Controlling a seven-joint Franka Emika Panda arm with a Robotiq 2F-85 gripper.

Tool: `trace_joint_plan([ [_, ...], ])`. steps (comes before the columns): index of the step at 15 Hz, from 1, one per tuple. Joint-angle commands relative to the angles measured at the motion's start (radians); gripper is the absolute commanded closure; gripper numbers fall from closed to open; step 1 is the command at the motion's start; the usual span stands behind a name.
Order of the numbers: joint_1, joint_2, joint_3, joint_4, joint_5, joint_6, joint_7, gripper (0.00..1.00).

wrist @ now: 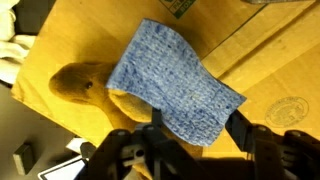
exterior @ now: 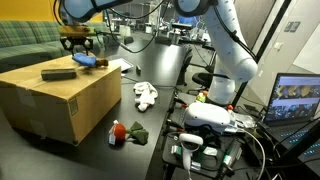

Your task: Put the objects on the surface on the box and the objects on the box on the counter top

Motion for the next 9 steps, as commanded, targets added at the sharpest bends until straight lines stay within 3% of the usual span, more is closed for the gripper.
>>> trace_joint_plan([
  [1, -0.035, 0.137, 0.003, 0.136, 0.04, -0.014, -0.08, 0.01],
  [5, -0.04, 0.208, 0.004, 0.213, 0.059, -0.028, -0.146, 0.0],
  [9, -0.03, 0.204, -0.003, 0.256, 0.058, -0.023, -0.18, 0.0],
])
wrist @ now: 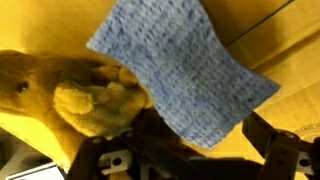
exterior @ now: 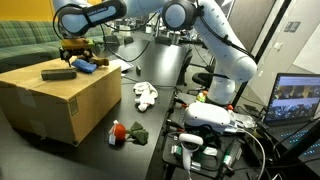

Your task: Put the objects on the surface on the box and the objects on the box on the counter top

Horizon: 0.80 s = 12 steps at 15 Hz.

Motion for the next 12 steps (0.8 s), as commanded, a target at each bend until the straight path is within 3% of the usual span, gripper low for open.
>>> trace_joint_plan([
  [1, -0.009, 0.021, -0.002, 0.105, 0.029, -0.029, -0.069, 0.0],
  [7, -0.009, -0.017, 0.005, 0.199, 0.036, -0.086, -0.146, 0.0],
  [12, -0.04, 0.003, 0.096, 0.25, 0.038, -0.027, -0.381, 0.0],
])
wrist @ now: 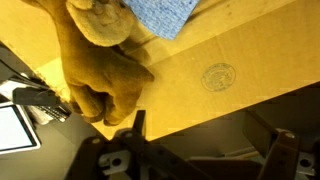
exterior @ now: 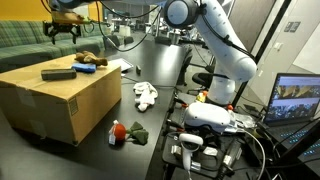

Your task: Put the objects on the surface on the box and the objects on the box on the counter top

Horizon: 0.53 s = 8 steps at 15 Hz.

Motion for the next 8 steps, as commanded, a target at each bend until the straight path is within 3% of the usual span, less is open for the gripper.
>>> trace_joint_plan([
  [1, -0.031, 0.032, 0.064, 0.061, 0.028, 0.025, -0.191, 0.0],
  [8, -0.07, 0.06, 0.183, 0.031, 0.05, 0.078, -0.531, 0.0],
])
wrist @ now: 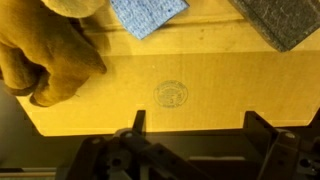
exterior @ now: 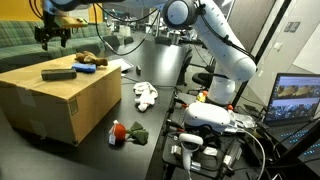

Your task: Put the objects on the surface on the box and the objects on the box on the counter top

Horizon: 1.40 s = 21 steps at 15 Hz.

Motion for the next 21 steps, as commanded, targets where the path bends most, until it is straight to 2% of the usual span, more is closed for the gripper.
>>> trace_joint_plan([
  [1, -0.05, 0.031, 0.081, 0.021, 0.058, 0.019, -0.204, 0.0],
  [6, -0.105, 0.054, 0.182, 0.028, 0.148, -0.086, -0.442, 0.0],
  [7, -0.099, 0.02, 0.202, -0.007, 0.164, -0.12, -0.459, 0.0],
  [12, -0.121, 0.002, 0.28, -0.021, 0.233, -0.312, -0.565, 0.0],
  [15, -0.11, -0.006, 0.286, -0.053, 0.211, -0.271, -0.587, 0.0],
  [21, -0.104, -0.008, 0.274, -0.143, 0.173, -0.091, -0.648, 0.0],
])
